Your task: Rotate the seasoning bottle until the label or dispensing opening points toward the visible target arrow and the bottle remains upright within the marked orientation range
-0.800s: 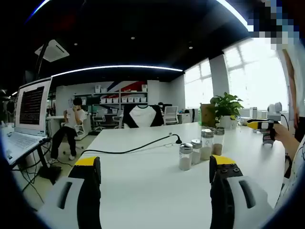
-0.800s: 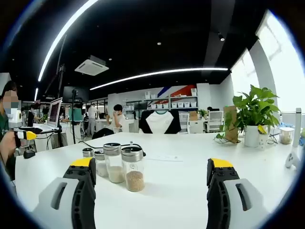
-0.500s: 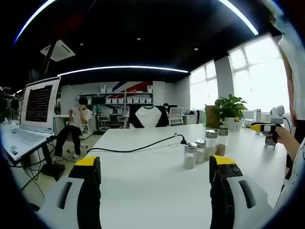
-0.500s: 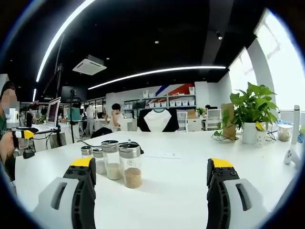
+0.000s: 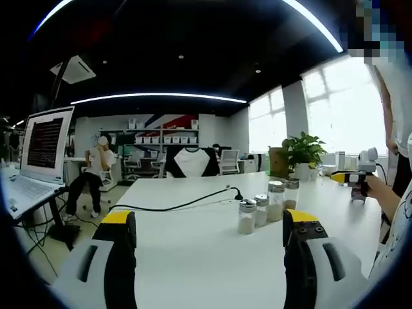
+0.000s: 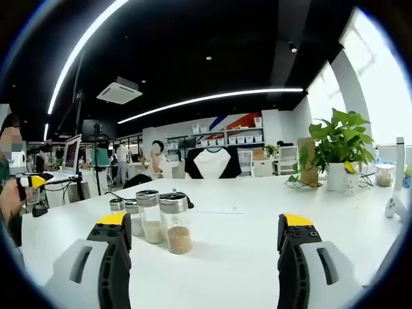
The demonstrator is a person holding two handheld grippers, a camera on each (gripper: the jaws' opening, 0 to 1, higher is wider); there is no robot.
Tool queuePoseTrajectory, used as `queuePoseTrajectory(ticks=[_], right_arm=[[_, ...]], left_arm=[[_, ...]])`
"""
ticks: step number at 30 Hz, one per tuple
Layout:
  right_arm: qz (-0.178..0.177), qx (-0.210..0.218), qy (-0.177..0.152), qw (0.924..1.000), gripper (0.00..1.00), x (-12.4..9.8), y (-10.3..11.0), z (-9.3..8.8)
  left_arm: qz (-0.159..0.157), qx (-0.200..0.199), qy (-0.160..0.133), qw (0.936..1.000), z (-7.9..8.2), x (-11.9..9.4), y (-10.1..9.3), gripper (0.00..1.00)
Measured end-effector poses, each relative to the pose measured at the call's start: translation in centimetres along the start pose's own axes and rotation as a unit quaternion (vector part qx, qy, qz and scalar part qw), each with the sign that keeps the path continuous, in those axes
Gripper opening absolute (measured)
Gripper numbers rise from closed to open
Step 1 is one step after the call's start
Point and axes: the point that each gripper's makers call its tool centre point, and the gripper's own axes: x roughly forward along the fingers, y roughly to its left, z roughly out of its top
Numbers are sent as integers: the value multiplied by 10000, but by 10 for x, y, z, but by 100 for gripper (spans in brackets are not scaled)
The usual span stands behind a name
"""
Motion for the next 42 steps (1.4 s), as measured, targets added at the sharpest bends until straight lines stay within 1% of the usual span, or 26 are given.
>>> queuePoseTrajectory(ticks=[3, 5, 7, 8, 11, 17, 23, 28, 32, 35, 37, 40, 42], right_arm=[[62, -13, 2, 10000, 90, 6, 1, 1], [58, 11, 19, 10000, 88, 9, 1, 2], [102, 59, 64, 9999, 88, 12, 1, 1], [108, 63, 74, 9999, 87, 13, 2, 2], [77, 6, 70, 9999, 86, 14, 1, 3], [33, -8, 93, 10000, 86, 12, 0, 2], [1, -93, 162, 9998, 86, 16, -2, -1], [91, -177, 150, 9997, 86, 26, 3, 3], [180, -260, 53, 9995, 86, 30, 6, 8], [250, -301, 4, 9992, 86, 33, 7, 9], [327, -327, 22, 9989, 87, 38, 9, 7], [452, -244, 193, 9985, 90, 46, 12, 0], [539, -249, 187, 9981, 90, 50, 15, 0]], left_arm=[[25, -16, -6, 10000, -3, -3, 3, 100], [81, -49, 48, 9999, -8, -4, 6, 100], [66, -173, 100, 9998, -11, -5, 6, 100], [-20, -209, 81, 9997, -10, -4, 2, 100], [-28, -152, -7, 9999, -7, -4, -1, 100], [49, -74, 75, 9999, -12, -2, 4, 100], [59, -77, 48, 9999, -11, -3, 6, 100], [49, -99, 60, 9999, -13, -8, 7, 100], [74, -90, 104, 9999, -16, -8, 8, 100], [11, -100, 101, 9999, -16, -7, 5, 100], [-35, -86, 110, 9999, -16, -6, 3, 100], [-75, -53, 111, 9999, -16, -6, 0, 100], [-83, -39, 128, 9999, -16, -8, 0, 100]])
